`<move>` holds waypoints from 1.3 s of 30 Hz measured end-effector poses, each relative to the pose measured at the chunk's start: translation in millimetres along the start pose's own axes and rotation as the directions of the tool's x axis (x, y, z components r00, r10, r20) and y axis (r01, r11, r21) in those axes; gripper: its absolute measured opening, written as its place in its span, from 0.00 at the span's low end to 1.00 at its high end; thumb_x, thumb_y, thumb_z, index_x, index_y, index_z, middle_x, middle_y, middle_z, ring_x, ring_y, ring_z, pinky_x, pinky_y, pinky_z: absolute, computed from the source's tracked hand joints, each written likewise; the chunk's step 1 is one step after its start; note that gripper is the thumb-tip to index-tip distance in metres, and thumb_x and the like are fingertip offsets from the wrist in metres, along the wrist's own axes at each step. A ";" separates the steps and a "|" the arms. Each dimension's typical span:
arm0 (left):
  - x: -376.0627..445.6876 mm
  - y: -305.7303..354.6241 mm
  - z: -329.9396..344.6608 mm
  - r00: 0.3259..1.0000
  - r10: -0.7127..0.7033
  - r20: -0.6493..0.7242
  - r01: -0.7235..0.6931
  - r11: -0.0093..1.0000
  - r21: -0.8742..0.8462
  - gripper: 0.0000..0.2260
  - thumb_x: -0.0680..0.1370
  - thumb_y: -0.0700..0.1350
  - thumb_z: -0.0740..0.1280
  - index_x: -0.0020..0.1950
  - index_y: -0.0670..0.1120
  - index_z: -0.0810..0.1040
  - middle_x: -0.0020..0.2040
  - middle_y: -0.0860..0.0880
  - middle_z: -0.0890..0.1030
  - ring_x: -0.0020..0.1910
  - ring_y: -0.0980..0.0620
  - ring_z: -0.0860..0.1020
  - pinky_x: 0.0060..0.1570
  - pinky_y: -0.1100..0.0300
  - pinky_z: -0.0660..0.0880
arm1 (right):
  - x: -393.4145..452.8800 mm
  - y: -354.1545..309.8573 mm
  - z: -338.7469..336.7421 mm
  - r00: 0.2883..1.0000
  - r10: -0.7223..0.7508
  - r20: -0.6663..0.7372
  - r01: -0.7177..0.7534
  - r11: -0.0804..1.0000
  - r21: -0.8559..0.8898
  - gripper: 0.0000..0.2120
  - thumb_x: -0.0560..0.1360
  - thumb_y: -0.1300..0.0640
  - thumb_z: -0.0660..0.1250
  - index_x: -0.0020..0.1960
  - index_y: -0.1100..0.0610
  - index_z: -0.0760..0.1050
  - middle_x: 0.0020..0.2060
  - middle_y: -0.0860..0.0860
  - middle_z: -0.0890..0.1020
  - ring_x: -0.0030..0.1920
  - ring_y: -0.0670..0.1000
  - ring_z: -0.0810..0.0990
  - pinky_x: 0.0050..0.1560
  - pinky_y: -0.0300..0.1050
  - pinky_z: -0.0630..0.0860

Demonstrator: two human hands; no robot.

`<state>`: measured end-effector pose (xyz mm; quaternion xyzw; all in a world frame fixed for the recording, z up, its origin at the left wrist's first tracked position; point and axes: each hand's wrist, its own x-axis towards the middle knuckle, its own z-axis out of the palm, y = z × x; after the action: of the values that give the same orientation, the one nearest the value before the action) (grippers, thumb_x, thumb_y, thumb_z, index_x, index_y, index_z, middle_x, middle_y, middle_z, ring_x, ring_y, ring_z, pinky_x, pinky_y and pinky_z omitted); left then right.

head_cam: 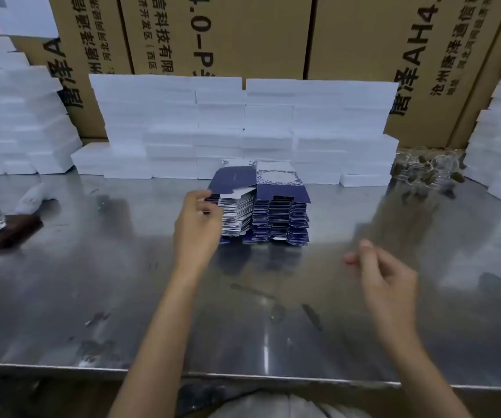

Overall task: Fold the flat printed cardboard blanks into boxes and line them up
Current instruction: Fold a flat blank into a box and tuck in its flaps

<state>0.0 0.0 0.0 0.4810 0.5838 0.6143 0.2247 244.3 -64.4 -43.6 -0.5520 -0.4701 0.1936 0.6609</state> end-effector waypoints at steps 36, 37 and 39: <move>76.1 -42.7 49.6 0.923 0.281 0.261 -0.253 0.958 -0.136 0.37 0.76 0.36 0.62 0.76 0.68 0.58 0.57 0.74 0.75 0.47 0.66 0.77 0.46 0.68 0.76 | 98.4 14.4 151.4 0.973 0.230 0.004 -0.228 0.963 0.145 0.15 0.74 0.36 0.65 0.50 0.46 0.80 0.48 0.41 0.86 0.54 0.43 0.82 0.58 0.45 0.76; 73.9 -40.0 50.3 0.916 0.296 0.270 -0.265 0.953 -0.146 0.38 0.76 0.35 0.60 0.77 0.69 0.57 0.52 0.77 0.74 0.44 0.68 0.76 0.42 0.65 0.77 | 100.3 11.1 148.7 0.963 0.266 0.032 -0.268 0.947 0.179 0.17 0.74 0.34 0.62 0.50 0.45 0.80 0.46 0.41 0.86 0.52 0.43 0.83 0.55 0.45 0.76; 66.5 -34.3 51.9 0.896 0.348 0.277 -0.309 0.935 -0.176 0.38 0.76 0.34 0.57 0.76 0.70 0.58 0.43 0.79 0.72 0.36 0.60 0.75 0.36 0.53 0.78 | 102.9 9.3 141.6 0.951 0.294 0.096 -0.308 0.925 0.222 0.20 0.79 0.34 0.56 0.50 0.45 0.80 0.43 0.41 0.87 0.45 0.38 0.83 0.47 0.40 0.70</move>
<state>5.5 89.2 -17.7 0.6460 0.4123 0.5980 0.2349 178.1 95.9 -17.4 -0.5295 -0.3738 0.3637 0.6691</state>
